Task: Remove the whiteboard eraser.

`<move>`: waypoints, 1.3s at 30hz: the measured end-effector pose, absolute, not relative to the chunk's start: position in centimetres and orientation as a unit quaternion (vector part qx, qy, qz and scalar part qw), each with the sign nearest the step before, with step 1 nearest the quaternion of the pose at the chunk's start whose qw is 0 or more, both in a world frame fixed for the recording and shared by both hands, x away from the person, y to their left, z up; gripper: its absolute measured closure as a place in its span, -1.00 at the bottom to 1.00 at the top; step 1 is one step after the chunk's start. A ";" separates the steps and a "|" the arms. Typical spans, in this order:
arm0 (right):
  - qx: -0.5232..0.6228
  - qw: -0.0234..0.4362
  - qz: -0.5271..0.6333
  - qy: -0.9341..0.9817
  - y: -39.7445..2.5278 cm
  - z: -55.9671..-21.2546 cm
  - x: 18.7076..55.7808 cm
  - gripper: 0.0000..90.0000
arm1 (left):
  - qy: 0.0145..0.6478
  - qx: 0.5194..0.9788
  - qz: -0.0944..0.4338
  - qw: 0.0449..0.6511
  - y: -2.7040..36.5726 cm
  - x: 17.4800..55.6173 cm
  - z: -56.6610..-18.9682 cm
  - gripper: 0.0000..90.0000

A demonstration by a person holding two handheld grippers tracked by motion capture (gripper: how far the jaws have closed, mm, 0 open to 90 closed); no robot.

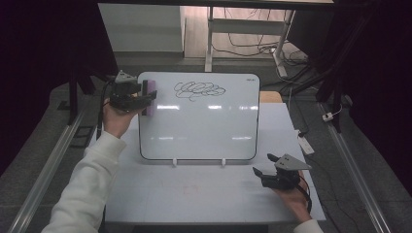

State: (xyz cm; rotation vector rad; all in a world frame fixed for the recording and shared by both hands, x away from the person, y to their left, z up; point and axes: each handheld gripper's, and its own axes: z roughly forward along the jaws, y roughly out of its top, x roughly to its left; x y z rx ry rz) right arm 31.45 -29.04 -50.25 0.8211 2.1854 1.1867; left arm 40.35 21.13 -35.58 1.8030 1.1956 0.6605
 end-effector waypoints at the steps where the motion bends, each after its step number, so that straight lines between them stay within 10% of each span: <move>1: 0.303 0.258 0.437 0.806 -29.0 -50.3 31.4 -0.48 | 0.477 0.722 0.263 0.427 21.1 40.4 -35.6 -0.12; 13: 0.303 0.262 0.434 0.807 -29.0 -50.3 31.4 -0.48 | 0.486 0.714 0.270 0.426 21.0 40.6 -35.4 0.29; 39: 0.305 0.266 0.440 0.802 -29.0 -50.1 31.3 -0.48 | 0.416 0.739 0.240 0.473 20.3 33.0 -36.7 0.34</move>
